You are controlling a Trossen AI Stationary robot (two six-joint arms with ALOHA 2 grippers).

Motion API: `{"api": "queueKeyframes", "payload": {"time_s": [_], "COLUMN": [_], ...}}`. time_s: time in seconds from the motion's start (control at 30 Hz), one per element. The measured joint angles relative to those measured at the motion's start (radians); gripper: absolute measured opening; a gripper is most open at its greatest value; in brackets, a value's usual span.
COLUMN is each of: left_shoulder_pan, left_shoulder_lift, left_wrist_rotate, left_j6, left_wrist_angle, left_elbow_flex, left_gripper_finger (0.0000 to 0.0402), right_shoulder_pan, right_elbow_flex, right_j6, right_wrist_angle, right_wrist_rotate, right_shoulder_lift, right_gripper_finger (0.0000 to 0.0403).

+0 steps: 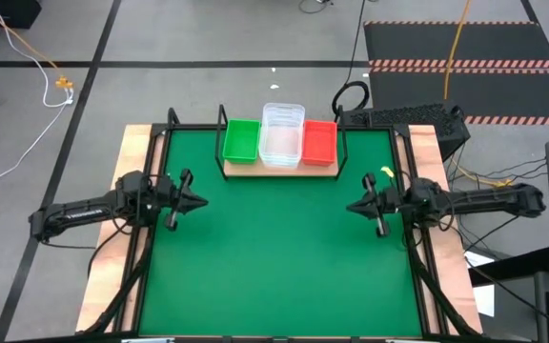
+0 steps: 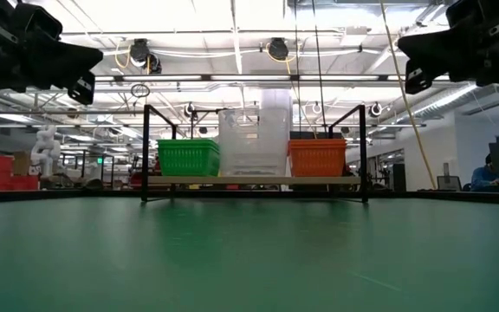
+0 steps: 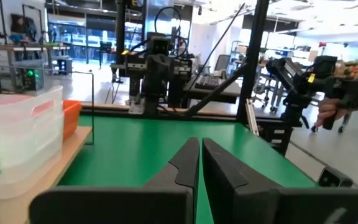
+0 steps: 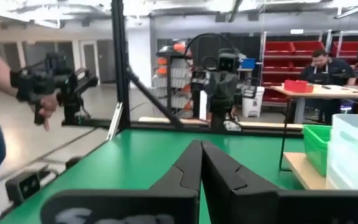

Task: Stack baskets on shelf by color
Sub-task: Return to Home Position

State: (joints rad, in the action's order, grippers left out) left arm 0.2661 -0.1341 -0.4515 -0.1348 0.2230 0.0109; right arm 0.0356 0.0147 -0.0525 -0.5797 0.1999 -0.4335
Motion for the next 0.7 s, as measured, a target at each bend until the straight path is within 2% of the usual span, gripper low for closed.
{"api": "queueKeyframes", "payload": {"time_s": [0.17, 0.3, 0.4, 0.5, 0.57, 0.7], "left_shoulder_pan": [0.000, 0.000, 0.000, 0.000, 0.001, 0.001], "left_shoulder_lift": [-0.001, -0.001, -0.001, -0.001, -0.001, -0.001], "left_wrist_rotate": [0.008, 0.008, 0.008, 0.008, 0.008, 0.008], "left_j6": [0.032, 0.018, -0.027, -0.028, -0.018, -0.025], "left_wrist_angle": [-0.002, 0.009, 0.107, 0.173, 0.166, 0.064], "left_elbow_flex": [0.000, 0.000, 0.000, 0.000, 0.000, 0.000], "left_gripper_finger": [0.0021, 0.0021, 0.0021, 0.0021, 0.0021, 0.0021], "right_shoulder_pan": [-0.005, -0.005, -0.005, -0.004, -0.003, -0.003], "right_elbow_flex": [0.000, 0.000, -0.001, -0.001, -0.001, -0.001], "right_j6": [0.053, 0.057, 0.063, 0.055, 0.039, 0.073], "right_wrist_angle": [0.042, -0.081, -0.160, 0.046, 0.193, 0.287], "right_wrist_rotate": [0.010, 0.015, 0.082, 0.082, 0.026, 0.010], "right_shoulder_lift": [0.027, 0.042, 0.070, 0.126, 0.168, 0.266], "right_gripper_finger": [0.0000, 0.0000, 0.0000, 0.0000, 0.0000, 0.0000]}}
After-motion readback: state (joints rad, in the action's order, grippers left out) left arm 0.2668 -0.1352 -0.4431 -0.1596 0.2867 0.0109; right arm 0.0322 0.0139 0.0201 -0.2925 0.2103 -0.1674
